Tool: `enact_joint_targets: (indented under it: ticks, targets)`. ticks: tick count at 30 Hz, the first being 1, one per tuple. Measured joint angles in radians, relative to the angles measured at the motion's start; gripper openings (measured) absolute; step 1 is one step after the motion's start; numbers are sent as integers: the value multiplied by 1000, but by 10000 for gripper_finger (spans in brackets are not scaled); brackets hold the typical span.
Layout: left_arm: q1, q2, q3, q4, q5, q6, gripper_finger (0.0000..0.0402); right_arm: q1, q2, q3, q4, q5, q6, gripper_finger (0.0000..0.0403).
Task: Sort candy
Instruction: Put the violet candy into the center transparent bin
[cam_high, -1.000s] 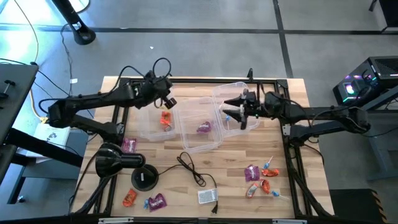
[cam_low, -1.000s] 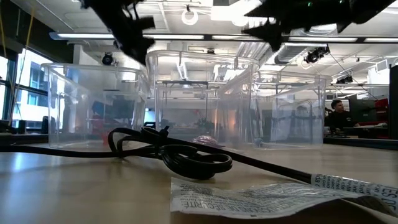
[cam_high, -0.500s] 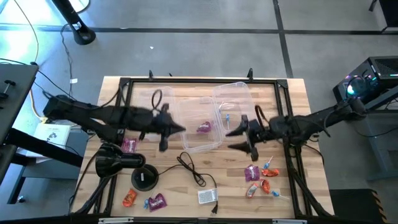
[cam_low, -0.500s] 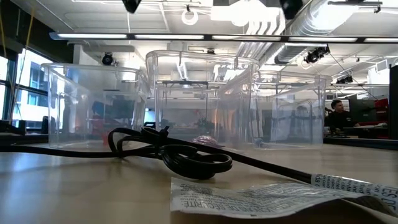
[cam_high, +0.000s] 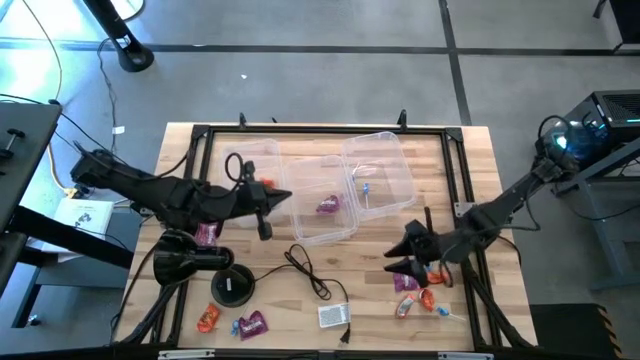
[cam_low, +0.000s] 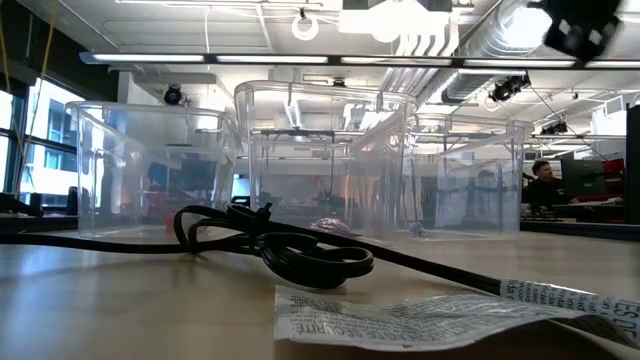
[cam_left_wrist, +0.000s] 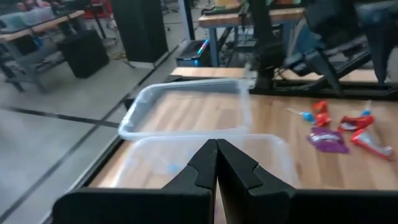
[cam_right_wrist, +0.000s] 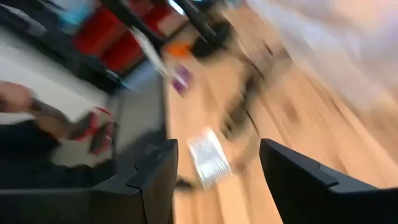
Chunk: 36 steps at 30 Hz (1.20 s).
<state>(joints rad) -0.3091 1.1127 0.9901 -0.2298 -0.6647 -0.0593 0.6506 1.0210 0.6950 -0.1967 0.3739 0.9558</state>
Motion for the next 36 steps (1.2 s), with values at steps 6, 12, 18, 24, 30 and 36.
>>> enact_joint_targets:
  ticks: [6, 12, 18, 24, 30, 36]
  targets:
    - [48, -49, 0, -53, -2, 18, 0, 32, 66, 0, -308, -93, 359, 222]
    - [71, -73, 0, -93, -2, 16, 0, 30, 197, -1, -428, -180, 499, 222]
    - [74, -71, -1, -138, 4, -17, 0, 12, 359, 19, -463, -277, 512, 222]
    - [74, -71, -1, -149, 4, -34, 0, 11, 497, 143, -575, -280, 462, 222]
    - [74, -71, -1, -152, 3, -35, 0, 11, 624, 197, -594, -319, 424, 222]
    - [74, -71, -1, -188, 1, -45, 0, 10, 709, 202, -607, -350, 435, 218]
